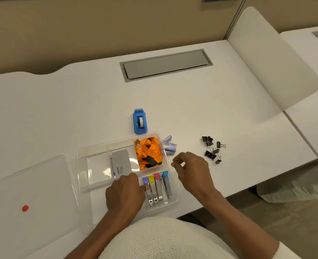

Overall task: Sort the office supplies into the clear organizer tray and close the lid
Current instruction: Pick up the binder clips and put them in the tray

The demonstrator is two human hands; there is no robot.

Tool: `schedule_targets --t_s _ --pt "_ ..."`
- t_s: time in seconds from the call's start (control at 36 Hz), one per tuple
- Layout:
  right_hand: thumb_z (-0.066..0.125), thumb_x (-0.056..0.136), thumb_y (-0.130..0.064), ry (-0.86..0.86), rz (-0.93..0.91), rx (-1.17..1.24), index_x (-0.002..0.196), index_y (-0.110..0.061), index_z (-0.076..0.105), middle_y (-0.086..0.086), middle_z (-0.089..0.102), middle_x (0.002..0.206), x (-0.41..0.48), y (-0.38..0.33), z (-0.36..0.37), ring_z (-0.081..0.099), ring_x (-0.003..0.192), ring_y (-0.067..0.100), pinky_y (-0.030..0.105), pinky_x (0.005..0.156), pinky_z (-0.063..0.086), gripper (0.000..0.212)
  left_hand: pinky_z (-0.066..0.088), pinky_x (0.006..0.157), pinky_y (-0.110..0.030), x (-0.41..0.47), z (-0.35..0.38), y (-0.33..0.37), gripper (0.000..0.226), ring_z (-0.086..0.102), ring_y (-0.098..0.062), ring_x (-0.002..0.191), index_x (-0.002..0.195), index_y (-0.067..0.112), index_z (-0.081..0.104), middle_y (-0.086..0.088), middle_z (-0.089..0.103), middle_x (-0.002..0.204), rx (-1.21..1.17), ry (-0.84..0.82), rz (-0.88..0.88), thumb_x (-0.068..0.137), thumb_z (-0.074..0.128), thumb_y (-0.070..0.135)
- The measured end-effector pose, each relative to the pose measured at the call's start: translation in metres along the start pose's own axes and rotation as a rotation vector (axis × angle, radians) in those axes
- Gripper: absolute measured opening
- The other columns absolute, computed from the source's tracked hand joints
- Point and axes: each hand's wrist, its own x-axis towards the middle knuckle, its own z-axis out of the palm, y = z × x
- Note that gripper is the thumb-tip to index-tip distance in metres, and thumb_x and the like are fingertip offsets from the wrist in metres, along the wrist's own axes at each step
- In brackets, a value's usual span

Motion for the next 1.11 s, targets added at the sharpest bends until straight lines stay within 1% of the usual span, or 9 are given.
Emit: schedule_targets --t_s 0.06,0.14,0.28,0.39,0.5,0.64,0.78,0.89,1.11 --pt "0.072 0.092 -0.043 0.182 0.095 0.005 0.106 -0.026 0.071 -0.007 0.072 0.099 0.004 0.019 -0.008 0.067 0.073 0.011 0.032 0.066 0.056 0.022 0.056 0.074 -0.03 0.001 -0.012 0.008 0.043 0.072 -0.018 0.092 0.117 0.025 0.066 0.003 0.074 0.106 0.029 0.029 0.032 0.095 0.057 0.061" --pt "0.074 0.083 -0.059 0.285 0.307 -0.04 0.124 -0.024 0.06 0.001 0.063 0.113 0.012 0.057 -0.021 0.068 0.087 0.022 0.034 0.067 0.05 0.056 0.052 0.072 -0.03 0.009 -0.03 0.034 0.037 0.07 -0.017 0.088 0.107 0.024 0.064 0.005 0.072 0.099 0.019 0.047 0.133 0.098 0.054 0.059" --pt "0.067 0.066 -0.086 0.107 0.583 -0.087 0.151 -0.024 0.03 0.013 0.041 0.132 0.027 0.106 -0.03 0.056 0.118 0.035 0.046 0.082 0.048 0.111 0.044 0.066 -0.031 0.034 -0.049 0.089 0.032 0.065 -0.017 0.082 0.097 0.021 0.064 0.004 0.07 0.09 -0.051 0.053 0.344 0.096 0.062 0.054" --pt "0.066 0.059 -0.091 0.015 0.616 -0.076 0.155 -0.029 0.022 0.015 0.034 0.135 0.038 0.131 -0.023 0.054 0.12 0.038 0.049 0.091 0.05 0.123 0.047 0.068 -0.032 0.069 -0.044 0.131 0.024 0.065 -0.021 0.086 0.097 0.02 0.062 0.003 0.069 0.094 -0.092 0.075 0.58 0.094 0.068 0.043" --pt "0.072 0.059 -0.085 0.007 0.556 -0.038 0.151 -0.03 0.03 0.01 0.032 0.131 0.046 0.145 -0.014 0.057 0.114 0.035 0.046 0.088 0.053 0.115 0.053 0.075 -0.042 0.104 -0.034 0.166 0.024 0.062 -0.029 0.102 0.111 0.016 0.059 -0.001 0.065 0.111 -0.016 0.093 0.712 0.093 0.07 0.027" --pt "0.08 0.071 -0.066 0.065 0.427 0.03 0.129 -0.025 0.049 0.005 0.034 0.119 0.053 0.157 -0.008 0.06 0.092 0.03 0.039 0.072 0.055 0.077 0.054 0.077 -0.044 0.132 -0.023 0.199 0.043 0.055 -0.028 0.114 0.125 0.011 0.051 -0.006 0.059 0.125 0.088 0.084 0.755 0.091 0.074 0.024" --pt "0.081 0.08 -0.042 0.084 0.386 0.095 0.112 -0.024 0.056 0.004 0.039 0.112 0.056 0.167 -0.005 0.06 0.078 0.026 0.036 0.069 0.056 0.044 0.047 0.063 -0.038 0.149 -0.007 0.221 0.061 0.048 -0.027 0.122 0.135 0.011 0.045 -0.007 0.049 0.133 0.16 0.069 0.828 0.085 0.08 0.018" --pt "0.073 0.085 -0.028 0.067 0.376 0.092 0.099 -0.023 0.06 0.003 0.042 0.106 0.055 0.17 -0.005 0.058 0.074 0.024 0.037 0.065 0.057 0.02 0.048 0.064 -0.037 0.161 0.008 0.23 0.073 0.042 -0.027 0.13 0.144 0.017 0.04 -0.008 0.041 0.144 0.183 -0.004 0.881 0.084 0.081 0.018" --pt "0.079 0.08 -0.015 0.035 0.433 0.22 0.096 -0.022 0.073 0.001 0.047 0.106 0.059 0.181 -0.01 0.053 0.068 0.009 0.019 0.059 0.039 0.019 0.053 0.062 -0.039 0.164 0.028 0.24 0.054 0.043 -0.024 0.12 0.135 0.022 0.053 -0.005 0.046 0.131 0.185 -0.028 0.954 0.088 0.077 0.037"
